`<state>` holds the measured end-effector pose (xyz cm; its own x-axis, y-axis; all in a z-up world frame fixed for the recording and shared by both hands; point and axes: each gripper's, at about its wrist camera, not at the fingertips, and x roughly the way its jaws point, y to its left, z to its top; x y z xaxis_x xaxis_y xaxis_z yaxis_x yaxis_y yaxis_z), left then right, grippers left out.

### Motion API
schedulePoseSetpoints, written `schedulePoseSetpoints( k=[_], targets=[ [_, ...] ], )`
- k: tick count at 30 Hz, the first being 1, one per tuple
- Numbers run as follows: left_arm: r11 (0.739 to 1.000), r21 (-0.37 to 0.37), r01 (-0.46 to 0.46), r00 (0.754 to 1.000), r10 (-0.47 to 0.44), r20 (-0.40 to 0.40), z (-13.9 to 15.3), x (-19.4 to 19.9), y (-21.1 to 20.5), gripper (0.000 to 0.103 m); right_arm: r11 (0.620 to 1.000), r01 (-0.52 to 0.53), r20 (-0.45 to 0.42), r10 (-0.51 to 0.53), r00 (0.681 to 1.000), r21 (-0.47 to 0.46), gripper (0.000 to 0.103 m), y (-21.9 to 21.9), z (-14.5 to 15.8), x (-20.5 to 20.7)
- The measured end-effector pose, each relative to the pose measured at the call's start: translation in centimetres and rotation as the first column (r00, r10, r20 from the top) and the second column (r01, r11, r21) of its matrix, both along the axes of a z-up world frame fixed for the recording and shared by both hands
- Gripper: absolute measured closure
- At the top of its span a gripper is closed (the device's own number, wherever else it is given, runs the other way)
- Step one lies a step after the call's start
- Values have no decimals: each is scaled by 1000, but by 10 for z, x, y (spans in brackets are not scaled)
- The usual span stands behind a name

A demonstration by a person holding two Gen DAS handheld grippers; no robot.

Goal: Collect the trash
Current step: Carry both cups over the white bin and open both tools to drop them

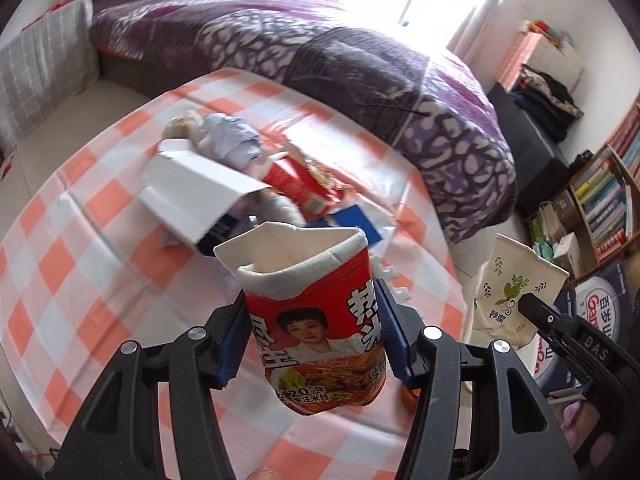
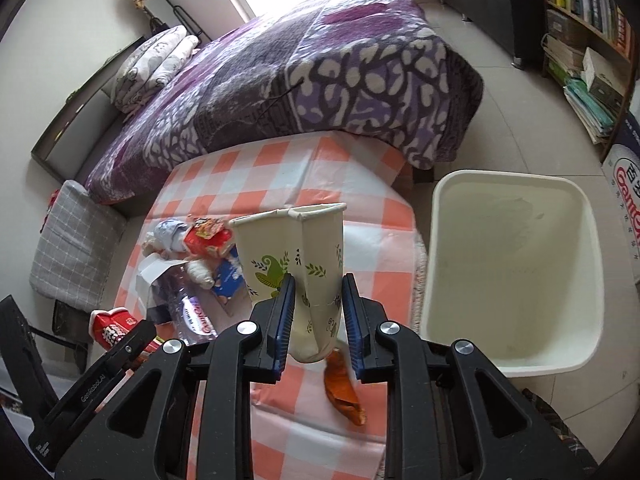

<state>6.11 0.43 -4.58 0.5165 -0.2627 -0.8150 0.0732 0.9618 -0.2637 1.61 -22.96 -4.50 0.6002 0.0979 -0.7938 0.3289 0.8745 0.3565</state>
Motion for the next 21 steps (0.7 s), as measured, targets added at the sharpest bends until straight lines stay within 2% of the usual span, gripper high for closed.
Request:
schedulePoseSetpoints(
  k=[5, 6, 7, 8, 9, 11, 14, 18, 21],
  targets=[
    [996, 2, 85, 996, -85, 6, -4, -7, -41, 46, 990, 133, -77, -136, 988, -47, 76, -47, -7, -13],
    [994, 5, 105, 994, -105, 6, -4, -8, -51, 46, 982, 174, -104, -182, 978, -79, 70, -58, -9, -17],
    [992, 7, 124, 992, -124, 10, -3, -11, -60, 46, 972, 209, -118, -221, 968, -106, 45, -67, -10, -21],
    [990, 7, 143, 990, -143, 18, -1, -12, -70, 46, 962, 247, -123, -260, 958, -116, 36, -77, -11, -26],
    [986, 7, 166, 986, -166, 28, 2, -13, -81, 46, 953, 285, -117, -297, 948, -105, 32, -88, -10, -32],
    [975, 11, 220, 974, -221, 41, 5, -18, -105, 46, 939, 337, -112, -343, 933, -74, 29, -110, -7, -42],
    [957, 32, 287, 957, -288, 44, 4, -26, -138, 45, 914, 402, -83, -405, 911, -46, 20, -137, 2, -57],
    [929, 67, 365, 930, -367, 22, -5, -35, -185, 44, 889, 457, -45, -458, 888, -20, 16, -162, 14, -70],
    [908, 59, 414, 910, -415, 2, -11, -41, -218, 44, 868, 496, -40, -494, 868, 40, 15, -181, 18, -77]
  ],
)
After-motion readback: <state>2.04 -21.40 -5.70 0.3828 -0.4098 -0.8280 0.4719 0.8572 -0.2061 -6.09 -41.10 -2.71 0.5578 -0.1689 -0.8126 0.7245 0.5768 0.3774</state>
